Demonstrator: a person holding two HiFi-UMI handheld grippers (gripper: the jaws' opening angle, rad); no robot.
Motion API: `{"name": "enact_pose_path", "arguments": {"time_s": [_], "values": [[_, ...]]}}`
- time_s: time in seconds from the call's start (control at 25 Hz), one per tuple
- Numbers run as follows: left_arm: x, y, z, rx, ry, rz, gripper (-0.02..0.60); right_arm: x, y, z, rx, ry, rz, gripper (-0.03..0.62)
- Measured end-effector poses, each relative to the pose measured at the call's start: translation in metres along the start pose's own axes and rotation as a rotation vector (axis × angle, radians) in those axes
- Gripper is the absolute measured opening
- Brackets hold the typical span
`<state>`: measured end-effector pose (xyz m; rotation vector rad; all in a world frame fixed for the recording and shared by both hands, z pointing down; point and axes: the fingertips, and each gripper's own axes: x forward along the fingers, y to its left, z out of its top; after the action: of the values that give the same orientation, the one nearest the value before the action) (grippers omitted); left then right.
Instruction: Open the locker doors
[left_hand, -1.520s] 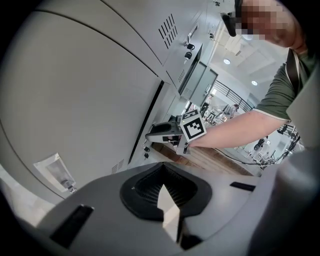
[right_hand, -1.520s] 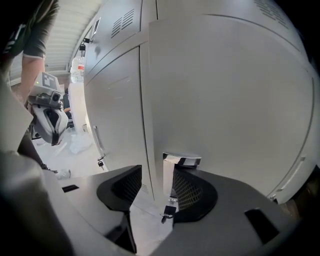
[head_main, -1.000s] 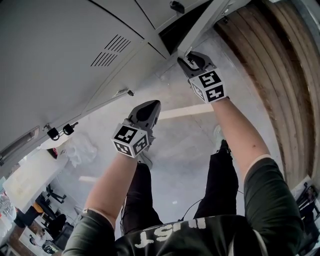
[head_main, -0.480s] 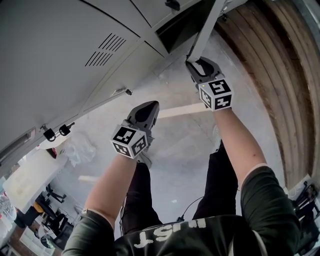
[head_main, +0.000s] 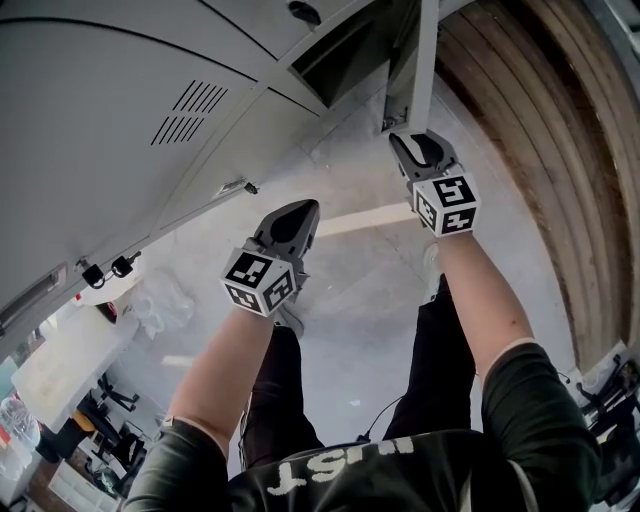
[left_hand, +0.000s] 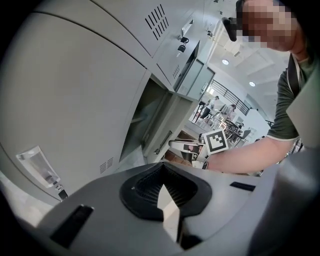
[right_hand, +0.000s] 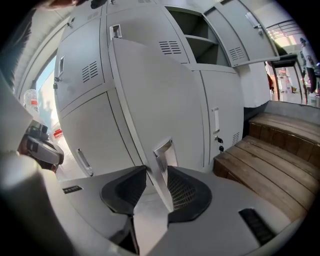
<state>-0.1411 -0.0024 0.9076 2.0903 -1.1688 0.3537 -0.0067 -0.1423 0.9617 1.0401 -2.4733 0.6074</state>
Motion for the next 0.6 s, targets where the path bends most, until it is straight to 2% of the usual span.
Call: {"name": "enact_pose_path", "arguments": {"time_s": [0.6], "values": [[0.022, -0.026, 0.006, 0.032, 0.016, -0.039, 0.006, -0.031, -0.030, -0.008, 0.050, -0.011, -0.066, 0.146]]}}
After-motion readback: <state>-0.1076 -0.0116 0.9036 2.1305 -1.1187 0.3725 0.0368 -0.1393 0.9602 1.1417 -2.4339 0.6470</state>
